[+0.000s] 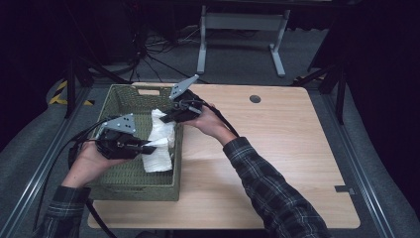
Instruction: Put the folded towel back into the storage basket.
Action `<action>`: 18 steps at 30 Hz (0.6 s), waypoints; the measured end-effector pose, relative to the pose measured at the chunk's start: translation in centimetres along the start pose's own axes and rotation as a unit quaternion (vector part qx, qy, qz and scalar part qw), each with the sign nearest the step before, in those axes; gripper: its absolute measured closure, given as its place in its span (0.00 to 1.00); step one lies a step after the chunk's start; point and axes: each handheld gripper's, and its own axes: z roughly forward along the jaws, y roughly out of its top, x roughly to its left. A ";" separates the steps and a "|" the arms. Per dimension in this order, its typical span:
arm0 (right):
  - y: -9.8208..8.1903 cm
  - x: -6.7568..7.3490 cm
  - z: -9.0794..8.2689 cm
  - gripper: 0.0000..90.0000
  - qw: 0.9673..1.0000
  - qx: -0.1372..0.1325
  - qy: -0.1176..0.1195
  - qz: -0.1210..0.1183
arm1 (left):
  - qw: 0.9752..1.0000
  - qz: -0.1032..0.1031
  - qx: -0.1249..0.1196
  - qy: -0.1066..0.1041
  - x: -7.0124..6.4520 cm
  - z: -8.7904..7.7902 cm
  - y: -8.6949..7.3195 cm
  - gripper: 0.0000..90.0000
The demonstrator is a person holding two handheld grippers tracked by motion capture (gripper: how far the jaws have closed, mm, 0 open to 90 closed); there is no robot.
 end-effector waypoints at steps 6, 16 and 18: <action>-0.4 0.3 1.1 0.88 1.000 0.009 0.007 0.002 | 1.000 -0.003 0.006 -0.017 -0.1 0.8 -1.2 0.89; -1.5 0.1 2.2 0.88 1.000 0.015 0.020 0.003 | 1.000 0.003 0.011 -0.017 -0.4 2.2 -2.0 0.63; -1.6 -0.1 2.5 0.88 1.000 0.016 0.022 0.005 | 1.000 0.000 0.005 -0.006 -0.4 2.4 -2.0 0.51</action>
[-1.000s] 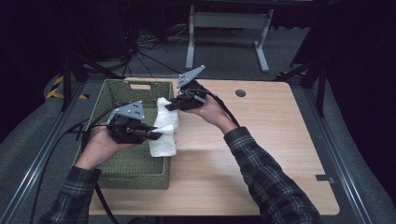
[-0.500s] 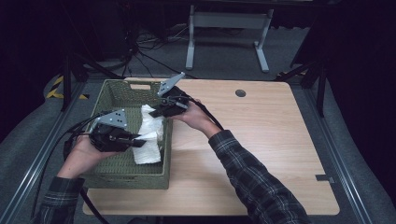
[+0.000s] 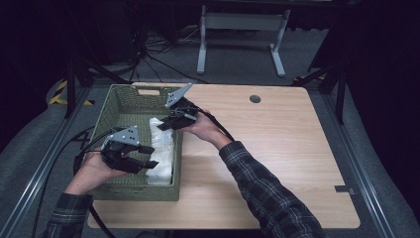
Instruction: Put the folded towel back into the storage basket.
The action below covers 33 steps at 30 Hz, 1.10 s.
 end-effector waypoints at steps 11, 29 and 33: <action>0.0 -1.8 0.6 0.88 1.000 0.000 -0.008 0.004 | 0.999 -0.025 -0.035 0.022 0.8 0.7 0.4 0.41; 1.0 -4.5 0.0 0.63 0.998 -0.026 -0.051 0.026 | 0.997 -0.041 -0.056 0.032 1.1 0.9 1.2 0.39; 0.9 -4.7 -1.2 0.56 0.997 -0.031 -0.056 0.036 | 0.996 -0.048 -0.061 0.033 1.2 1.2 1.8 0.37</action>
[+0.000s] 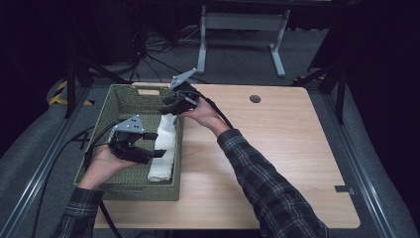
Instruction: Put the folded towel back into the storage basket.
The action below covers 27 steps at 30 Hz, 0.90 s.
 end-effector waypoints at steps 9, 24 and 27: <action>-1.8 0.1 -4.7 0.49 1.000 -0.003 -0.009 0.006 | 1.000 -0.004 -0.011 -0.003 -1.0 2.6 2.8 0.33; -6.5 -0.2 -13.0 0.44 0.999 -0.005 -0.039 0.016 | 1.000 -0.014 -0.007 0.013 -3.7 7.6 7.1 0.26; -7.5 0.0 -14.5 0.43 0.999 -0.003 -0.045 0.016 | 1.000 -0.021 -0.009 0.017 -4.6 8.6 7.8 0.26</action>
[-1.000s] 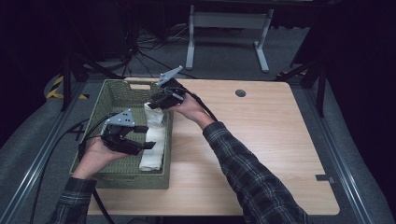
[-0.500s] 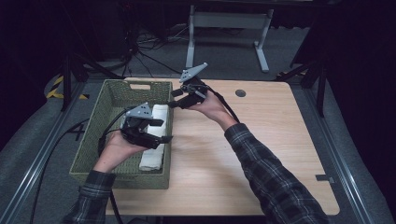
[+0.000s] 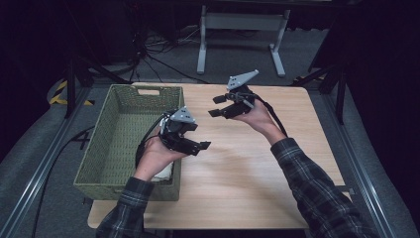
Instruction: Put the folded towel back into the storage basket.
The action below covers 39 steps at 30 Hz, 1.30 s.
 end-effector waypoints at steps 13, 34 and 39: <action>-5.0 0.1 -5.0 0.41 0.999 -0.002 -0.023 0.023 | 1.000 0.017 0.021 0.005 -3.7 4.3 1.1 0.25; -13.0 1.6 -7.3 0.38 0.998 0.004 -0.043 0.055 | 0.998 0.049 0.040 -0.024 -6.8 10.6 -1.9 0.26; -14.6 2.0 -7.0 0.37 0.997 0.017 -0.047 0.062 | 0.997 0.054 0.044 -0.027 -7.0 11.6 -2.9 0.25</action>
